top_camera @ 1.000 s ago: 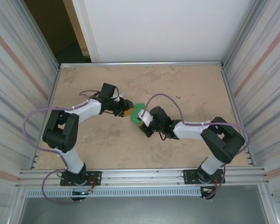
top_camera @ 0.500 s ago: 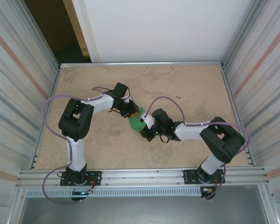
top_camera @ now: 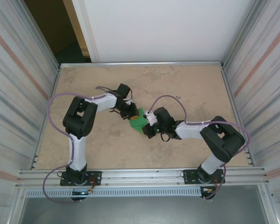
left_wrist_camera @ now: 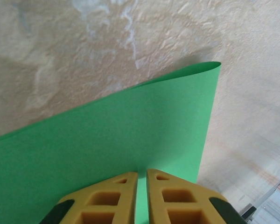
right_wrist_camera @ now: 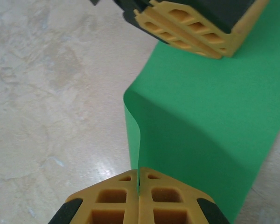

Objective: Fold a paper plane with a square sheet of paper (pick it up from the middle)
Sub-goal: Third fold the triangle at the center of the table.

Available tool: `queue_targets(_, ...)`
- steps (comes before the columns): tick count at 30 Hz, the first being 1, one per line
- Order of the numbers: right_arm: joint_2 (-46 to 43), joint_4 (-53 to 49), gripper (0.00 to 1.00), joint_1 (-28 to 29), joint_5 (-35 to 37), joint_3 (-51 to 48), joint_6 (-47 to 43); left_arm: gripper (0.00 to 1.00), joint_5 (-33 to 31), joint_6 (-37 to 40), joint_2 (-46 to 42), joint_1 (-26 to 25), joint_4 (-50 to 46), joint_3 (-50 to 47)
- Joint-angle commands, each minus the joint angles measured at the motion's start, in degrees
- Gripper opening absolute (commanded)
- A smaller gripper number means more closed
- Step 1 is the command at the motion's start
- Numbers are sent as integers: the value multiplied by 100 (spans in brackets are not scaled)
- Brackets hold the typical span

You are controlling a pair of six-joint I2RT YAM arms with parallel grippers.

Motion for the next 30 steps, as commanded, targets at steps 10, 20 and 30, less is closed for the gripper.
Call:
queue_targets(10, 270, -548, 3, -110, 860, 408, 291, 14, -312, 394, 446, -79, -586, 187)
queue_targets(20, 418, -638, 3, -112, 828, 534, 287, 14, -290, 484, 499, -97, -639, 235)
queue_targets(30, 515, -772, 3, -115, 865, 649, 313, 13, -294, 492, 516, -98, -638, 240)
